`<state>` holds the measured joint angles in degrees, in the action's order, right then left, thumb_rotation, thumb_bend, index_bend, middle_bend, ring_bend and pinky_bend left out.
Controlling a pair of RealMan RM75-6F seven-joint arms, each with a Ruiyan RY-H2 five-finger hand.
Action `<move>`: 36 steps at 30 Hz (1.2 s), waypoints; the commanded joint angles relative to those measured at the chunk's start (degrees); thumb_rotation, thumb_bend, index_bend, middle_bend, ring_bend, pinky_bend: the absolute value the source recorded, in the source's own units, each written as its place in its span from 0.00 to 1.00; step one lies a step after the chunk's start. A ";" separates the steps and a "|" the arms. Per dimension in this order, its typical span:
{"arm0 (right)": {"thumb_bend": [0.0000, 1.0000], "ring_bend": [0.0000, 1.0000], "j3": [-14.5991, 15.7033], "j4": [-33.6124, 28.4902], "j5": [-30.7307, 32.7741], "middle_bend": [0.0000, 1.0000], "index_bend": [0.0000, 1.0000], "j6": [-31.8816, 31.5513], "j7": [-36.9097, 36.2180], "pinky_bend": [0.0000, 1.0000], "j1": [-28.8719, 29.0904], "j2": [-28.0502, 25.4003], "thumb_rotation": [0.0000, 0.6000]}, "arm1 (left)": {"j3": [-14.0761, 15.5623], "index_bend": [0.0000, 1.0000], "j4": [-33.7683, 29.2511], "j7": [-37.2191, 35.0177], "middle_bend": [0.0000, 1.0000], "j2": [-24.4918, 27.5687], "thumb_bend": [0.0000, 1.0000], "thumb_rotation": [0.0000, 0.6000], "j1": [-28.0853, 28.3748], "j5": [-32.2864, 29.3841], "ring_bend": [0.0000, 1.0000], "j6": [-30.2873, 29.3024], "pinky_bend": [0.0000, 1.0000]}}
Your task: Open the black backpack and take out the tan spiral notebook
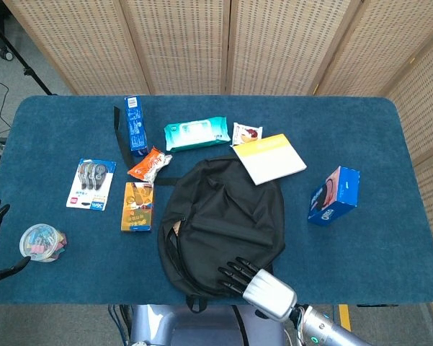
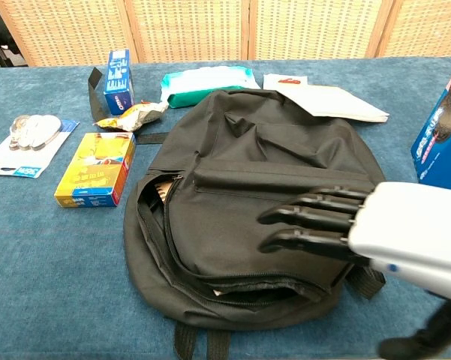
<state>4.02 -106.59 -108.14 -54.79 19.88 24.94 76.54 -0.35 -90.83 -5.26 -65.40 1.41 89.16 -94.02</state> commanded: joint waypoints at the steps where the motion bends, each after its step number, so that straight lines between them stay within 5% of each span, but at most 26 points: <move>1: 0.00 0.01 -1.86 1.34 2.30 0.07 0.13 0.81 2.69 0.11 0.51 2.45 1.00 | -0.16 0.00 0.05 -0.26 0.00 0.07 0.12 1.00 -0.15 0.00 0.00 -0.16 0.00; 10: 0.19 0.26 -3.31 3.70 5.58 0.28 0.26 -1.59 2.31 0.41 0.34 6.46 1.00 | -0.46 0.00 0.16 -1.32 0.00 0.47 0.12 1.00 -0.23 -0.29 0.00 0.50 0.00; 17: 0.61 0.51 -3.91 9.16 2.52 0.52 0.51 -7.19 -1.84 0.51 0.94 11.50 1.00 | -0.59 0.00 0.37 -2.09 0.00 0.76 0.13 1.00 -0.49 -0.17 0.00 0.45 0.00; 28: 0.67 0.62 -5.98 16.69 -0.22 0.68 0.65 -12.33 -5.90 0.54 3.51 18.39 1.00 | -0.05 0.00 0.52 -2.10 0.00 0.53 0.14 1.00 -0.25 2.58 0.00 0.23 0.00; 36: 0.67 0.63 -12.38 13.65 6.85 0.68 0.66 -6.90 -5.09 0.54 7.67 18.37 1.00 | 2.56 0.00 2.14 -5.20 0.00 -1.06 0.15 1.00 2.31 12.70 0.00 -0.18 0.00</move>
<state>-6.27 -91.58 -103.90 -63.19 14.53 31.60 94.94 1.33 -89.47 -9.28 -65.77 2.71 99.55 -94.06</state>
